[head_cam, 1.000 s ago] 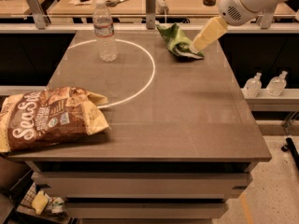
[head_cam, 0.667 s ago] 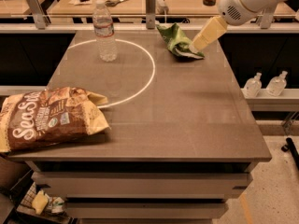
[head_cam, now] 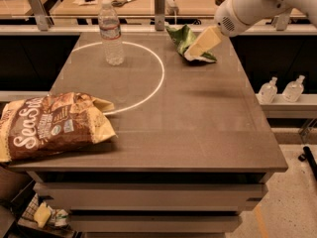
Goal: Move green jalapeno chip bag near brown chip bag
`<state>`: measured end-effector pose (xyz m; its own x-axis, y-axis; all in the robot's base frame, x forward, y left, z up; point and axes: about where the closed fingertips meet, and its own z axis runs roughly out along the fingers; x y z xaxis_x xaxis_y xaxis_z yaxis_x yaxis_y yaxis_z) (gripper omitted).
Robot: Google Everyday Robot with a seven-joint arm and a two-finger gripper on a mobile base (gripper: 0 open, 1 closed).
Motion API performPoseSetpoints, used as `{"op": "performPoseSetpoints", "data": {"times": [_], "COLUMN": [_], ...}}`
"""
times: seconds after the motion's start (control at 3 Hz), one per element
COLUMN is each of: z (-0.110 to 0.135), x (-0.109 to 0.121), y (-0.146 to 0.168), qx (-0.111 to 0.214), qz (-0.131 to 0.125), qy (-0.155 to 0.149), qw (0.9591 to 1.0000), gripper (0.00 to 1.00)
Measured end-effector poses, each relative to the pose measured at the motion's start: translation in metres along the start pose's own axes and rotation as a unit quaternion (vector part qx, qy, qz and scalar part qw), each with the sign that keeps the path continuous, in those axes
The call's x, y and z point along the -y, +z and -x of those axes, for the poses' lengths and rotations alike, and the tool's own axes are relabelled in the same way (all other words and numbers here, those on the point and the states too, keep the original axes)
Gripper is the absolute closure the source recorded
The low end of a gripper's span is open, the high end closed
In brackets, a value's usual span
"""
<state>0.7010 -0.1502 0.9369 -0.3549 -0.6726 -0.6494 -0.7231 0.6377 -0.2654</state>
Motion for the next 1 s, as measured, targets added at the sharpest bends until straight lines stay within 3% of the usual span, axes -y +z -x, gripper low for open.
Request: {"op": "performPoseSetpoints", "data": {"times": [1.0], "z": [0.021], "x": [-0.014], "y": [0.082], "qx": [0.042], "qz": [0.012], "qy": [0.014], "qw": [0.9989], "gripper": [0.00]}}
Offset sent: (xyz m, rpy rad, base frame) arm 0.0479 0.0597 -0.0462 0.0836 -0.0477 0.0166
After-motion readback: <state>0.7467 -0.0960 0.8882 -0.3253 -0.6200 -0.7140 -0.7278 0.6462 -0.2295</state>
